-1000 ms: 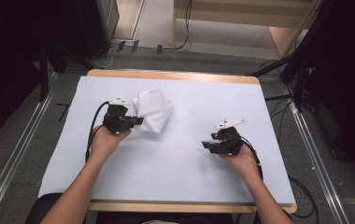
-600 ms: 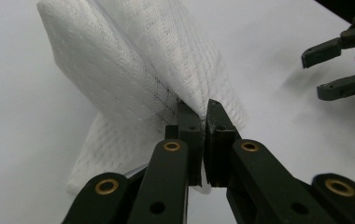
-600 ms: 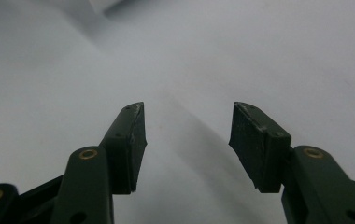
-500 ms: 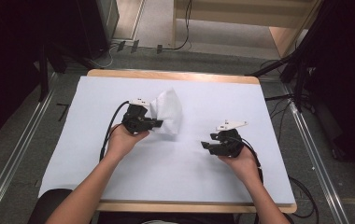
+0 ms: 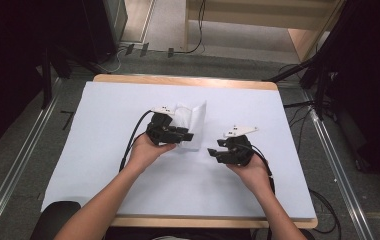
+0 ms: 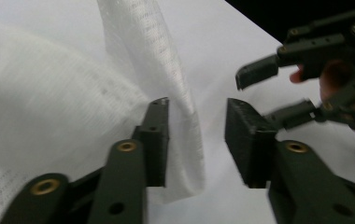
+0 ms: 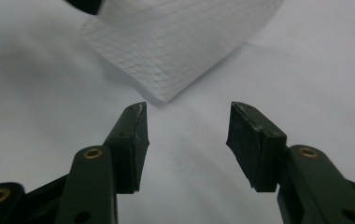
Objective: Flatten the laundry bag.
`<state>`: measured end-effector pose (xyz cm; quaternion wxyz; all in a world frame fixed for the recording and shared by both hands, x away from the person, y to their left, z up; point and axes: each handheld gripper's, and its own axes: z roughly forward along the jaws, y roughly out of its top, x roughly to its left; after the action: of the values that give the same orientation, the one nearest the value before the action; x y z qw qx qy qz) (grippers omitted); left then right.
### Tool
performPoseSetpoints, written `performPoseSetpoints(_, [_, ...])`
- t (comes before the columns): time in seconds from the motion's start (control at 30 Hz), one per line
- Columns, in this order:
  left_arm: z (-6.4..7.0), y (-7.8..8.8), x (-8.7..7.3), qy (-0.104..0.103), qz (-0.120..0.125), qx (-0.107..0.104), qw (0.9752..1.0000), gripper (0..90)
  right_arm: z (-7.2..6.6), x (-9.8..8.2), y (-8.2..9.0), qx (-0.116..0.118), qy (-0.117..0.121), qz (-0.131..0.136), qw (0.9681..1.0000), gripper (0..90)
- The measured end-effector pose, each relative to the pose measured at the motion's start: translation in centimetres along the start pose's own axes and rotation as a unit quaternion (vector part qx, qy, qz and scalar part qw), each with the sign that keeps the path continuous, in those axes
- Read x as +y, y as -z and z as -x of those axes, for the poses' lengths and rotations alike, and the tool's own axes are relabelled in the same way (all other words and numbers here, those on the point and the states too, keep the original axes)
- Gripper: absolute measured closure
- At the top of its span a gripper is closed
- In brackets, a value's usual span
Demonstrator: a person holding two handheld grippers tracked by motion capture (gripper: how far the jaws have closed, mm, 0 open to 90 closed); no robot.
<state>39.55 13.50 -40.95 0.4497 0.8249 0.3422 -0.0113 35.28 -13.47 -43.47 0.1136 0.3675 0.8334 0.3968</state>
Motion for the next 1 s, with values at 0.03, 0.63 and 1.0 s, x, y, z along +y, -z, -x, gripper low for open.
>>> performPoseSetpoints(0.03, [0.1,0.5,0.1,-0.007,-0.003,0.006,1.0000,57.0,0.3,-0.1,0.2,-0.003,-0.006,0.002,1.0000,51.4])
performPoseSetpoints(0.63, [-2.1,6.8,-2.7,0.013,-0.009,0.065,0.9978,51.2,-1.5,4.4,-0.9,0.016,-0.024,0.013,0.9995,52.9])
performPoseSetpoints(1.0, [-4.5,7.7,-4.7,0.042,-0.008,0.093,0.9948,67.0,-3.9,8.1,-4.7,-0.023,-0.004,0.008,0.9997,24.9])
